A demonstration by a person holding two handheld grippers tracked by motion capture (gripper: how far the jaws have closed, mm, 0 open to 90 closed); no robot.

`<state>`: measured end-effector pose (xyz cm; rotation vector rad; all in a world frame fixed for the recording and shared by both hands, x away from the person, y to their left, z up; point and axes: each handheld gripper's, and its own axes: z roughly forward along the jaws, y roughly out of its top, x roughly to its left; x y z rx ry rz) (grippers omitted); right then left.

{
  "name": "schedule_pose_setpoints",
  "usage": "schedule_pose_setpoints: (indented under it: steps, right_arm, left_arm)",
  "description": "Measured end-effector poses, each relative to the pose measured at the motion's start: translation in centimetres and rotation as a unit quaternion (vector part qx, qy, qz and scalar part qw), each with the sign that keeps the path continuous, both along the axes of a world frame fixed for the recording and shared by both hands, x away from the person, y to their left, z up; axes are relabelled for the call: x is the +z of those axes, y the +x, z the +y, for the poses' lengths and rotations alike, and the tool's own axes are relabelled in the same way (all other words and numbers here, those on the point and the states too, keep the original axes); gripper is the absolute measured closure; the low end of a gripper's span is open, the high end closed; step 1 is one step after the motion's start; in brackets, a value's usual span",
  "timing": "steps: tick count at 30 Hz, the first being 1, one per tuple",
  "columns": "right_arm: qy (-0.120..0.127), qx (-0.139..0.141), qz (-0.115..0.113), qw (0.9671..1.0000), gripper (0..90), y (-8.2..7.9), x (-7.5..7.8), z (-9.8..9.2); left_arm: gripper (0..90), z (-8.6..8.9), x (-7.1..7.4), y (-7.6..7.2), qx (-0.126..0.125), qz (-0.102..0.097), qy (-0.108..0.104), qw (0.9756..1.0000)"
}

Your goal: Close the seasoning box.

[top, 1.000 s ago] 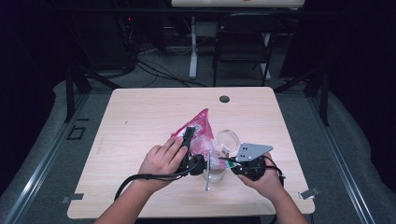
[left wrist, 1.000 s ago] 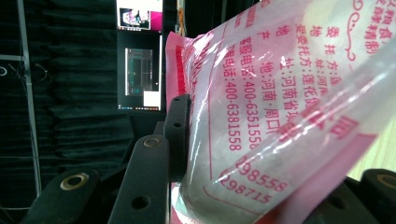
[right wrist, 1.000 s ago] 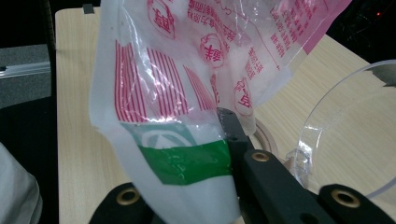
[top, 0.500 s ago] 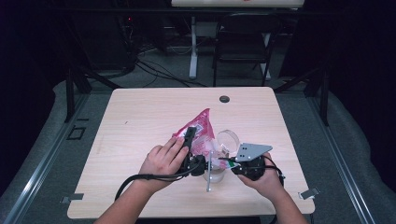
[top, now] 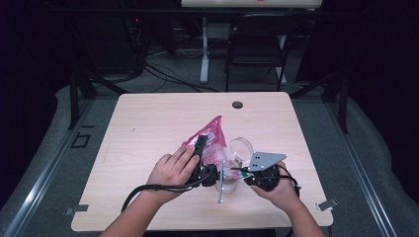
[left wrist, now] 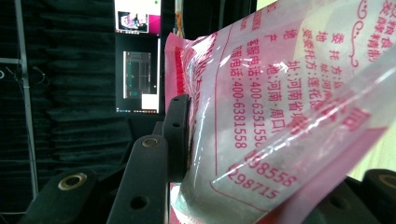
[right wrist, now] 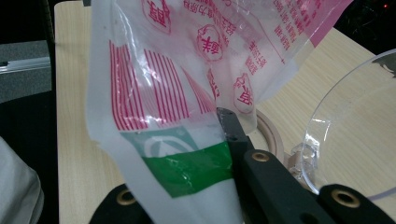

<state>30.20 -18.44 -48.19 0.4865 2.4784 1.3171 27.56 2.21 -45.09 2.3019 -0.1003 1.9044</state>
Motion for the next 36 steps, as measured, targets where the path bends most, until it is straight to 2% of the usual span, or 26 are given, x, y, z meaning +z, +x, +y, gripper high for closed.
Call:
schedule_pose_setpoints:
  steps: [13, 18, 21, 26, 36]
  right_arm:
    - [-0.003, 0.003, 0.002, 1.0, 90.0, 0.1, -0.2, 0.1]
    - [-0.004, 0.003, 0.001, 1.0, 90.0, 0.0, -0.2, 0.2]
    - [-0.005, 0.0, -0.002, 1.0, 90.0, 0.0, -0.1, 0.3]
    - [-0.001, -0.005, -0.007, 1.0, 90.0, -0.1, 0.1, 0.2]
    - [0.0, -0.016, -0.019, 0.9997, 90.0, -0.2, 0.3, 0.3]
  left_arm:
    - [67.7, 0.0, -0.1, 0.0, -0.001, 0.003, 0.001, 1.0]
    - [67.9, 0.2, -0.1, -0.1, 0.007, 0.008, 0.002, 0.9999]
    - [68.0, 0.4, -0.1, 0.0, 0.002, 0.006, -0.005, 1.0]
    - [68.1, 0.7, -0.1, 0.0, 0.014, 0.019, -0.013, 0.9996]
    - [68.4, 1.2, -0.8, -0.1, 0.02, 0.028, -0.03, 0.999]
